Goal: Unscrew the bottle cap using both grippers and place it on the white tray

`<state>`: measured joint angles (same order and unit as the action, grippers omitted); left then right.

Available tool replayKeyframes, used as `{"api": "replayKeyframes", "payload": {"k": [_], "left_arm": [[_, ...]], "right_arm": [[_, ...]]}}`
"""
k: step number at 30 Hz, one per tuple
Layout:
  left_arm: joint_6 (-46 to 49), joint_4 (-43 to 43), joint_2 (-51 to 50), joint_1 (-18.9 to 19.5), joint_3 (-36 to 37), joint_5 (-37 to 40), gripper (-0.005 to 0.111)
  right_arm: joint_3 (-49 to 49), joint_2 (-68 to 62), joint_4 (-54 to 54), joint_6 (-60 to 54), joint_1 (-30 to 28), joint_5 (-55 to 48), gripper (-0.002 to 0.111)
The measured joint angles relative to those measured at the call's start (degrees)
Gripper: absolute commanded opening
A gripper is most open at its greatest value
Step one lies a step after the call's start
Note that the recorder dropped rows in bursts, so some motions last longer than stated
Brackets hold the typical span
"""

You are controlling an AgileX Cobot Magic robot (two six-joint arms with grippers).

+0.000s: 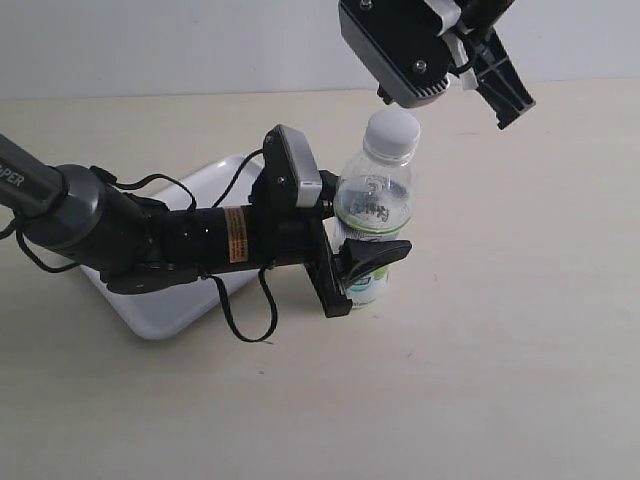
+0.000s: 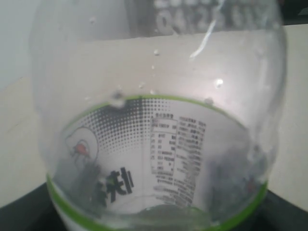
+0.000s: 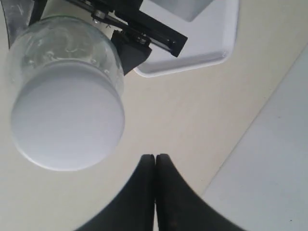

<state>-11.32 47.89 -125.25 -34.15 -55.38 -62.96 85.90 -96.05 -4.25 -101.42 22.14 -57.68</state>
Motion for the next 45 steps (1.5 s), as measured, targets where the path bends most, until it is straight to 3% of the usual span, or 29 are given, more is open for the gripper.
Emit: {"api": "replayKeyframes", "payload": {"k": [11,16,23,32,37,45], "left_arm": [[0.0,0.12,0.0,0.0,0.0,0.0,0.039],[0.0,0.12,0.0,0.0,0.0,0.0,0.039],[0.12,0.12,0.0,0.0,0.0,0.0,0.039],[0.12,0.02,0.0,0.0,0.0,0.0,0.039],[0.12,0.02,0.0,0.0,0.0,0.0,0.039],[0.12,0.02,0.0,0.0,0.0,0.0,0.039]], "right_arm": [[0.0,0.0,1.2,-1.49,0.0,0.38,0.0],[0.0,0.0,3.61,5.61,0.0,4.37,0.016],[0.85,2.75,8.49,31.52,0.0,8.14,0.038],[4.65,7.37,-3.18,72.96,0.0,-7.27,0.075],[4.65,7.05,-7.59,85.66,0.0,-11.83,0.075],[4.65,4.5,-8.54,95.7,0.0,-12.34,0.074]]}}
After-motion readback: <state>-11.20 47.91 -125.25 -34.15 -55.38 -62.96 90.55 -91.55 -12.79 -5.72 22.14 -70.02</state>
